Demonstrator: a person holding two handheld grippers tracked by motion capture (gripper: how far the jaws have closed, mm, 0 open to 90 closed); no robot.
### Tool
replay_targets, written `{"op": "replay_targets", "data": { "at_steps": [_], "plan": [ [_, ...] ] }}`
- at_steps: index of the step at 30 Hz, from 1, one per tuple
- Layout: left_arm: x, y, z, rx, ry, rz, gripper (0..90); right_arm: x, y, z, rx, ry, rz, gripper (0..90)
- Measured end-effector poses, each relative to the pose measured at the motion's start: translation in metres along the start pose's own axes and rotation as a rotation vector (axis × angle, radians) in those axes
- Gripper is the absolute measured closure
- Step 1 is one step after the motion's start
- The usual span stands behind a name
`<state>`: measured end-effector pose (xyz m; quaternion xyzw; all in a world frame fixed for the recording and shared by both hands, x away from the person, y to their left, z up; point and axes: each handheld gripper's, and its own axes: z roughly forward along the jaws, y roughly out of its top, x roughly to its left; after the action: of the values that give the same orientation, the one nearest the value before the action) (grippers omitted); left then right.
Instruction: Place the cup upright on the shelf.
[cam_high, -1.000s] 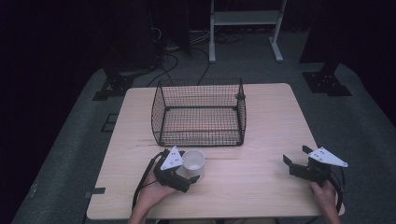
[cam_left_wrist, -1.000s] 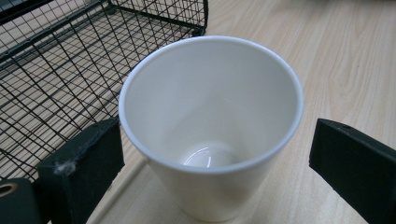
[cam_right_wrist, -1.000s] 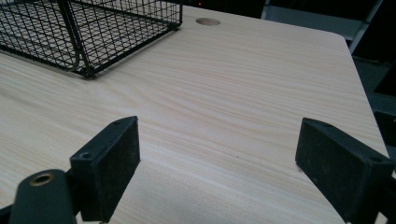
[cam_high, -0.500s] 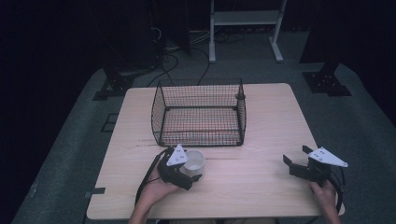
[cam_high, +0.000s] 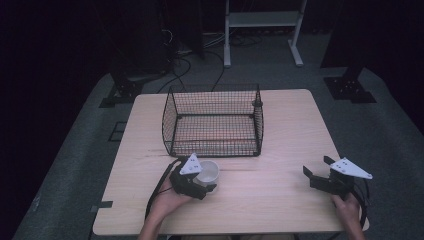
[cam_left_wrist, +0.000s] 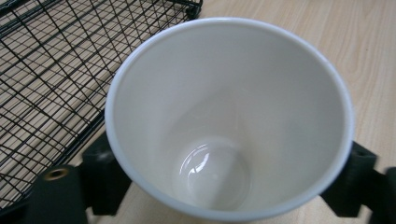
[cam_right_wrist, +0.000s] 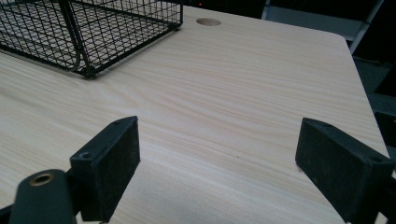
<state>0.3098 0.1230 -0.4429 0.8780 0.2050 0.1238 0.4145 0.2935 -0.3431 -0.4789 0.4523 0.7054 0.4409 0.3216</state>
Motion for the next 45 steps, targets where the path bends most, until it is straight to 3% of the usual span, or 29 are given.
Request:
{"op": "replay_targets", "data": {
  "at_steps": [10, 26, 35, 45],
  "plan": [
    [0.0, 0.001, -0.001, -0.003, -0.004, 0.002, 20.8, 0.0, 0.0, 0.0, 0.0, 0.001, 0.002, 13.1],
    [0.004, 0.014, -0.017, -0.053, -0.002, 0.014, 21.0, 0.0, 0.0, 0.0, 0.0, 0.001, 0.003, 13.1],
    [0.01, 0.027, -0.026, -0.078, -0.019, 0.019, 21.0, -0.001, 0.0, 0.0, -0.001, 0.001, 0.003, 13.1],
    [0.017, 0.055, -0.035, -0.103, -0.019, 0.055, 21.1, -0.001, 0.0, 0.0, -0.002, 0.001, 0.007, 13.1]
  ]
}}
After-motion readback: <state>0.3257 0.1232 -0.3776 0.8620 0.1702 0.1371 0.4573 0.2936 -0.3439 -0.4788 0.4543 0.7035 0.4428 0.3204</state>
